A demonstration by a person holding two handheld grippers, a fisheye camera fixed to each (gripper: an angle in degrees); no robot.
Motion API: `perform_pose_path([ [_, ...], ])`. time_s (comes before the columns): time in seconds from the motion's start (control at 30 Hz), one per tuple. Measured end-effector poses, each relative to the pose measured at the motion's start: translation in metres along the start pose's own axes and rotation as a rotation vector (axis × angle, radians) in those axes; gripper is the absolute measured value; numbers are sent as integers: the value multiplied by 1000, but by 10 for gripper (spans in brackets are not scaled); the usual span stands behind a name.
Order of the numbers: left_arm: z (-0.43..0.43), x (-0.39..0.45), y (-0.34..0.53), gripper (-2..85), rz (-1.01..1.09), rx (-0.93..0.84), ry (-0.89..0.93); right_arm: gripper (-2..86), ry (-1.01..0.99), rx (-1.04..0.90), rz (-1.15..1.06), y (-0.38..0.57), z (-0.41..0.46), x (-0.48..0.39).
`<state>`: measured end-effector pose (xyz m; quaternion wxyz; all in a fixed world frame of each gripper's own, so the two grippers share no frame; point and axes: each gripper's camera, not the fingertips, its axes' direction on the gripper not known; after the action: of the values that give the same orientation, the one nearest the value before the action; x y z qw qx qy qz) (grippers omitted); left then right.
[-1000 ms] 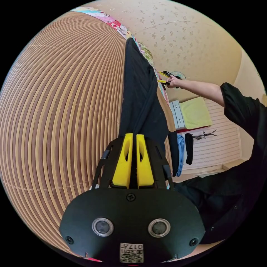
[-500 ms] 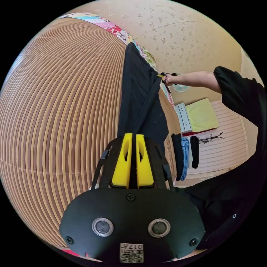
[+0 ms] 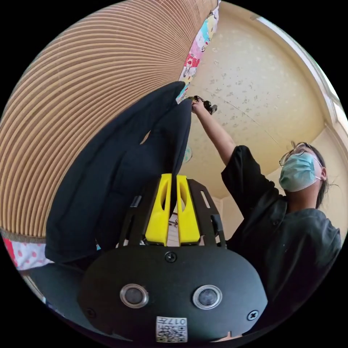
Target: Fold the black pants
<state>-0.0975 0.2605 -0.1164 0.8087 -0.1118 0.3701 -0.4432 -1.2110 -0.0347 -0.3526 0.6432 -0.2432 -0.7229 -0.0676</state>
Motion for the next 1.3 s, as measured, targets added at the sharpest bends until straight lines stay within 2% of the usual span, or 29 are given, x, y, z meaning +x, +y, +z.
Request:
perform_pose_path([
  [0.07, -13, -5, -4, 26, -16, 60, -118, 71, -159, -83, -51, 12, 45, -13],
  [0.13, -19, -2, -8, 26, 35, 90, -182, 76, -265, -57, -14, 27, 60, -9],
  [0.2, -13, 5, -11, 23, 82, 73, -243, 78, -289, -3, -1, 40, 64, 0],
  [0.27, -1, 12, -10, 23, 100, 59, -260, 77, -262, -51, -125, 43, 71, 11],
  [0.4, 26, 23, -4, 25, 109, 33, -300, 70, -302, -49, -217, 62, 49, 51],
  [0.53, 43, 36, -2, 26, 149, 13, -403, 68, -288, -79, -556, 157, 11, 76],
  [0.67, 69, 47, -9, 24, 159, -61, -534, 78, -522, -328, -721, 301, -5, 111],
  [0.73, 81, 47, -13, 23, 161, -92, -589, 83, -630, -450, -676, 358, -1, 129],
  [0.87, 104, 47, -18, 22, 196, -153, -701, 93, -915, -653, -270, 461, 21, 181],
  [0.97, 120, 38, -18, 21, 206, -187, -726, 97, -990, -710, -84, 521, 28, 194],
  [1.13, 139, 25, -16, 20, 197, -227, -746, 81, -1048, -799, -29, 575, 24, 179],
  [1.2, 147, 28, -11, 19, 226, -264, -763, 49, -1010, -791, -28, 581, 14, 183],
  [1.3, 158, 44, 0, 19, 288, -356, -813, 30, -1064, -735, -32, 587, -20, 201],
])
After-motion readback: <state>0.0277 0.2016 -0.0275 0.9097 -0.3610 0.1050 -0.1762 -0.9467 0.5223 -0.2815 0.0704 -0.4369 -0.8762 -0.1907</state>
